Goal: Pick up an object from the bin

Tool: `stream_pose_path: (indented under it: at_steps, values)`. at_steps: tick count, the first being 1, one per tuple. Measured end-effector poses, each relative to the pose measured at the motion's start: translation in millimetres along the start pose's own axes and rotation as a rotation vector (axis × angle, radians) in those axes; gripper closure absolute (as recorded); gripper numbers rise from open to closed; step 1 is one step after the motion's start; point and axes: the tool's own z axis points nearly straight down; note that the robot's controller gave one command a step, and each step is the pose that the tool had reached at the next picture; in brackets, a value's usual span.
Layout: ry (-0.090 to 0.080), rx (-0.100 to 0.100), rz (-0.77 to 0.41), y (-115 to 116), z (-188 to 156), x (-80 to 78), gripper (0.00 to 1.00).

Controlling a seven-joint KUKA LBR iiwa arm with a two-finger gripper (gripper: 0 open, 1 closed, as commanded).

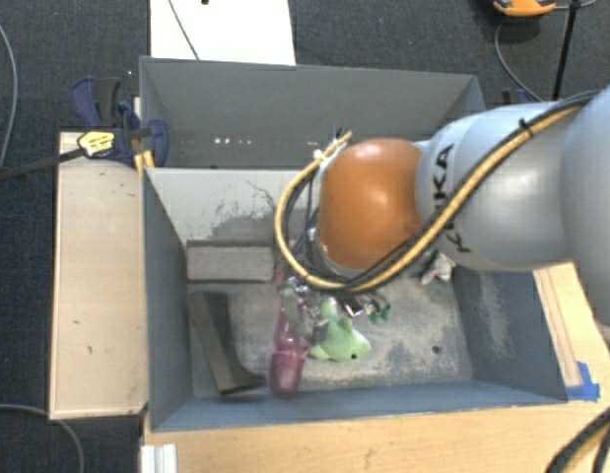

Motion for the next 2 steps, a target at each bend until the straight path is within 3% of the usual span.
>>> stream_pose_path:
  at_steps: [1, 2]
  values:
    - [-0.009, 0.0, 0.011, 0.8, 19.5, 22.6, 0.0]
    - [-0.008, -0.001, 0.012, 0.9, 20.6, 23.7, 0.0]
